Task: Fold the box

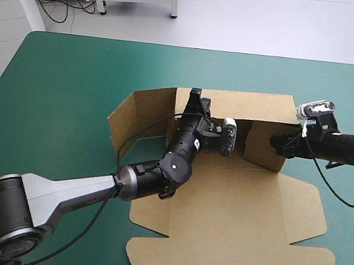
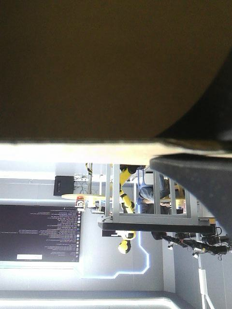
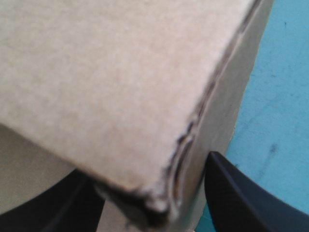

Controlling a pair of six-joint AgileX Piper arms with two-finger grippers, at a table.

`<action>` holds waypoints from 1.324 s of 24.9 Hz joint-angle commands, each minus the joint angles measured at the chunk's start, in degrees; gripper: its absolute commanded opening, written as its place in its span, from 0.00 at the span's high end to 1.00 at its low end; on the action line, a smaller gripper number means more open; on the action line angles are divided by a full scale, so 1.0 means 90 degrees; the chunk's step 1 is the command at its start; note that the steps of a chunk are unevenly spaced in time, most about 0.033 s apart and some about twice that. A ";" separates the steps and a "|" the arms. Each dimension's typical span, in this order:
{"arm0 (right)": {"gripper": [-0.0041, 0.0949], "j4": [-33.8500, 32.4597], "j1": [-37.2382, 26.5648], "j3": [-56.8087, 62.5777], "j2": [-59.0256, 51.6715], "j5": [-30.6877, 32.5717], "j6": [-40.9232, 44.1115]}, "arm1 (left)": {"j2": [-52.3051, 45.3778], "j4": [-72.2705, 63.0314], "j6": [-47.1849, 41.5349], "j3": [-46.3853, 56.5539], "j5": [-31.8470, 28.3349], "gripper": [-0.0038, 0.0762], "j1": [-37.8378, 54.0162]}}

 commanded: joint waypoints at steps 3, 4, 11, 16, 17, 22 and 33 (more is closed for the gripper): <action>0.40 0.0588 -0.0020 -0.0158 -0.0099 0.0001 -0.0116 | -0.0302 0.0453 -0.0072 -0.0105 0.0143 0.96 -0.0057; 0.40 0.0603 -0.0020 -0.0158 -0.0099 0.0001 -0.0116 | -0.0302 0.0453 -0.0072 -0.0105 0.0143 0.96 -0.0057; 0.44 0.1216 -0.0020 -0.0158 -0.0099 -0.0180 -0.0972 | -0.0302 0.0453 -0.0072 -0.0105 0.0131 0.96 -0.0057; 0.70 0.1894 -0.0020 -0.0158 -0.0014 -0.0209 -0.2059 | -0.0302 0.0453 -0.0072 -0.0105 0.0102 0.96 -0.0057; 0.77 0.1921 -0.0006 -0.0158 0.0022 -0.0192 -0.2215 | -0.0302 0.0453 -0.0072 -0.0105 0.0069 0.96 -0.0057; 0.97 0.1923 0.0165 -0.0158 0.0170 -0.0314 -0.2493 | -0.0302 0.0453 -0.0189 -0.0105 0.0067 0.96 -0.0057; 0.96 0.1394 0.0364 -0.0158 0.0159 -0.0800 -0.2046 | -0.0302 0.0453 -0.0189 -0.0105 0.0067 0.96 -0.0057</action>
